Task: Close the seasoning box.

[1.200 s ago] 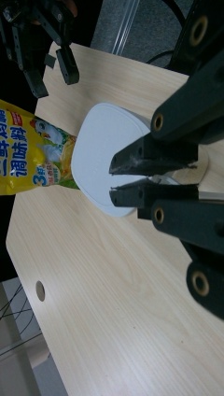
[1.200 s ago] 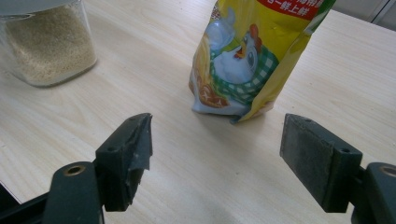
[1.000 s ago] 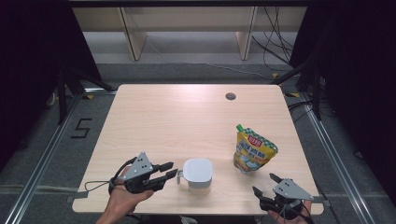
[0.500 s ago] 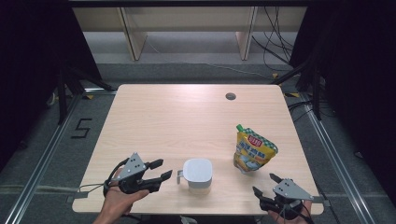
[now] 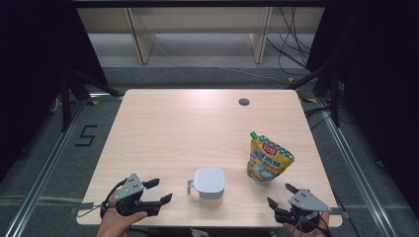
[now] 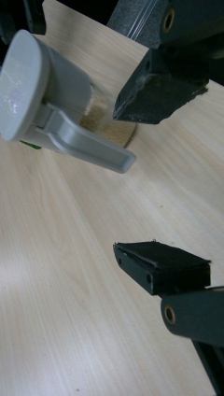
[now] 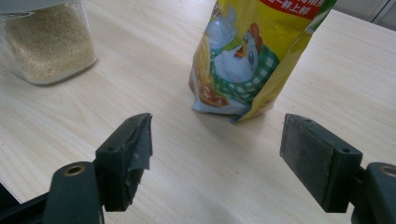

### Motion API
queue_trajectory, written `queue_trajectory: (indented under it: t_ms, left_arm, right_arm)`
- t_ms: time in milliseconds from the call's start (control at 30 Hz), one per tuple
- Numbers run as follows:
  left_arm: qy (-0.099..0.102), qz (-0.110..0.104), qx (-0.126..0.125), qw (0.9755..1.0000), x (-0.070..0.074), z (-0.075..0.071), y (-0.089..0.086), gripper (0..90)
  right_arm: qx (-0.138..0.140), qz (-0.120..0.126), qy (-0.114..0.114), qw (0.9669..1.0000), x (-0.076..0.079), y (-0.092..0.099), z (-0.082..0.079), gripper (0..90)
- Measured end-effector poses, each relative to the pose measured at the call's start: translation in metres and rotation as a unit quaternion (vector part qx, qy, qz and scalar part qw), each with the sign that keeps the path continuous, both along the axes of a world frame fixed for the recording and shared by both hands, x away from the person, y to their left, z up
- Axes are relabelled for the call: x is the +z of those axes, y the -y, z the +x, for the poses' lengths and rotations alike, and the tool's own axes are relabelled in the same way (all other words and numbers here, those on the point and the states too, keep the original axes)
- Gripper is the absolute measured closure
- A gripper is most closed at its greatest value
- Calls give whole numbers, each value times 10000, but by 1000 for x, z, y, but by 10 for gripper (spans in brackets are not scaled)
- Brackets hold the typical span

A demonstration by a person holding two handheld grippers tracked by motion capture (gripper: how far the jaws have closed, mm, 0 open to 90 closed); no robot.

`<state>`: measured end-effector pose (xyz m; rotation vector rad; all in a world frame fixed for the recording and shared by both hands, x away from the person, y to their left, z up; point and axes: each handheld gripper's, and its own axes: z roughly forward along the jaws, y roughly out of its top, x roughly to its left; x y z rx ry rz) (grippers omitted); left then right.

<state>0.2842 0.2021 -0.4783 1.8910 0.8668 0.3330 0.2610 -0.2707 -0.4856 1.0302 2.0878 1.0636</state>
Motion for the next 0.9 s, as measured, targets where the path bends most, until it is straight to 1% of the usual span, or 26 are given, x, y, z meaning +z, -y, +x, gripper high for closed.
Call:
queue_trajectory:
  t_ms: [33,67,100,133,167,200,233,267,300,333,367,400,433,467,500,533,600,633,667,700,733,767,800,833,900]
  left_arm:
    - [-8,-27,-33,10000,-4,-1,-2,289]
    - [-22,71,-69,9999,-6,-2,-4,287]
    - [-136,46,57,9999,-9,-6,-4,283]
    - [-88,98,-68,9999,-11,-6,-6,279]
    - [-97,188,-103,9997,-12,-7,-7,274]
    - [-140,160,-81,9997,-13,-9,-7,266]
    - [-139,160,-77,9997,-14,-11,-6,258]
    - [-137,207,-84,9997,-15,-12,-6,255]
    - [-173,221,-45,9996,-15,-14,-5,254]
    - [-138,335,-52,9993,-17,-15,-5,247]
    - [-159,326,-60,9993,-18,-17,-4,241]
    - [-146,407,-62,9990,-19,-17,-4,240]
    - [-110,366,-46,9993,-19,-18,-2,239]
    - [-36,572,-117,9983,-18,-18,-5,238]
    - [-35,484,-98,9988,-19,-19,-3,237]
    - [-117,417,-25,9991,-19,-20,-3,237]
    - [-100,435,-15,9990,-19,-20,-3,235]
    - [-6,567,-73,9984,-19,-18,-5,235]
    - [-69,485,-43,9988,-19,-18,-4,235]
    - [-102,483,5,9988,-20,-18,-5,235]
    - [-42,537,-26,9985,-20,-16,-6,235]
    - [-119,475,25,9988,-21,-17,-6,235]
    - [-90,471,5,9988,-22,-16,-6,235]
    - [-76,536,-38,9985,-22,-16,-6,235]
    - [-93,555,-49,9984,-22,-15,-6,235]
  right_arm:
    - [9,-10,4,10000,0,0,0,264]
    - [20,-60,32,10000,0,1,1,264]
    - [12,-54,22,10000,0,1,1,264]
    - [1,-44,13,10000,0,1,1,263]
    - [0,-33,-1,10000,0,1,1,263]
    - [-1,-32,-9,10000,0,1,1,263]
    - [6,-60,4,10000,-1,1,1,262]
    - [40,-30,1,10000,-1,1,2,261]
    - [10,-33,-38,10000,-1,1,1,258]
    - [-58,11,-87,9999,-1,0,0,255]
    - [-26,40,-212,9998,-2,0,0,253]
    - [-24,37,-237,9997,-2,0,0,251]
    - [-4,-31,-130,9999,-3,1,1,248]
    - [1,-69,-148,9999,-3,1,2,244]
    - [-29,-30,-252,9997,-4,0,1,242]
    - [17,-92,-212,9997,-4,1,2,241]
    - [8,-92,-236,9997,-5,1,3,236]
    - [-19,-74,-320,9995,-4,1,2,233]
    - [-1,-128,-221,9997,-5,2,3,233]
    - [29,-125,-251,9996,-5,1,3,233]
    - [26,-135,-255,9996,-5,1,3,231]
    - [30,-139,-262,9996,-5,1,3,230]
    - [26,-125,-272,9995,-6,1,4,230]
    - [29,-122,-281,9995,-6,1,4,230]
    - [21,-118,-313,9994,-6,1,4,229]
